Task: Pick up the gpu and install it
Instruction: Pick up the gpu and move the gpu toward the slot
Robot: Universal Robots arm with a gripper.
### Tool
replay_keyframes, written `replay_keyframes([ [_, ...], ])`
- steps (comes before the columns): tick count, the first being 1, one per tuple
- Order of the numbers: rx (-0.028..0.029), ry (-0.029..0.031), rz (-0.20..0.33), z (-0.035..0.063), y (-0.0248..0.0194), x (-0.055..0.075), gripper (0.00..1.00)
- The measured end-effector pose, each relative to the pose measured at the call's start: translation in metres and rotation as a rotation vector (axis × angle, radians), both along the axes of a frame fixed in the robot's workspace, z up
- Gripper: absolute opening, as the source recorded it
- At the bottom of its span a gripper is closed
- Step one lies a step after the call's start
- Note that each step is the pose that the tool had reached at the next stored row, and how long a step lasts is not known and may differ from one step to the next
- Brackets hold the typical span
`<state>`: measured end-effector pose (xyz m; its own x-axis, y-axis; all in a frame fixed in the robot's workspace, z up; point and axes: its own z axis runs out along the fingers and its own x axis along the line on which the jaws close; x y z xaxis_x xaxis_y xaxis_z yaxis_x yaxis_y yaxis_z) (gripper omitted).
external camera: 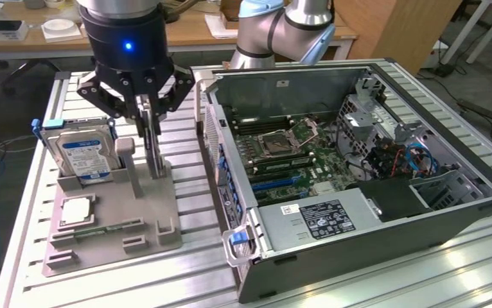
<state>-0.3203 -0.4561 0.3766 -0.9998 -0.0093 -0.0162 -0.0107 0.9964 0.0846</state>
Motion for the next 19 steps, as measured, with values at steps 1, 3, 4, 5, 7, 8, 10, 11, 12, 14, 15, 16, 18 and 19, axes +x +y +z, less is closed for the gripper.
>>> replay_keyframes([
  [1,0.0002,0.0000,0.000,0.0016,0.0000,0.000,0.26],
  [3,0.0008,0.0000,0.000,0.0049,0.0000,0.000,0.26],
  [4,0.0013,-0.0001,0.000,0.0063,0.0000,0.000,0.26],
  [5,0.0015,0.0000,0.000,0.0078,0.0000,0.000,0.26],
  [7,0.0021,-0.0001,0.000,0.0108,0.0000,0.000,0.26],
  [8,0.0024,0.0000,0.000,0.0122,0.0000,0.000,0.26],
  [10,0.0028,0.0000,0.000,0.0152,0.0000,0.000,0.26],
  [11,0.0032,0.0000,0.000,0.0167,0.0000,0.000,0.26],
  [12,0.0036,0.0000,0.000,0.0183,0.0000,0.000,0.26],
  [14,0.0042,0.0000,0.000,0.0217,0.0000,0.000,0.26],
  [15,0.0045,-0.0001,0.000,0.0234,0.0000,0.000,0.26],
  [16,0.0048,-0.0001,0.000,0.0251,0.0000,0.000,0.26],
  [18,0.0054,0.0000,0.000,0.0285,0.0000,0.000,0.26],
  [19,0.0057,0.0000,0.000,0.0303,0.0000,0.000,0.26],
])
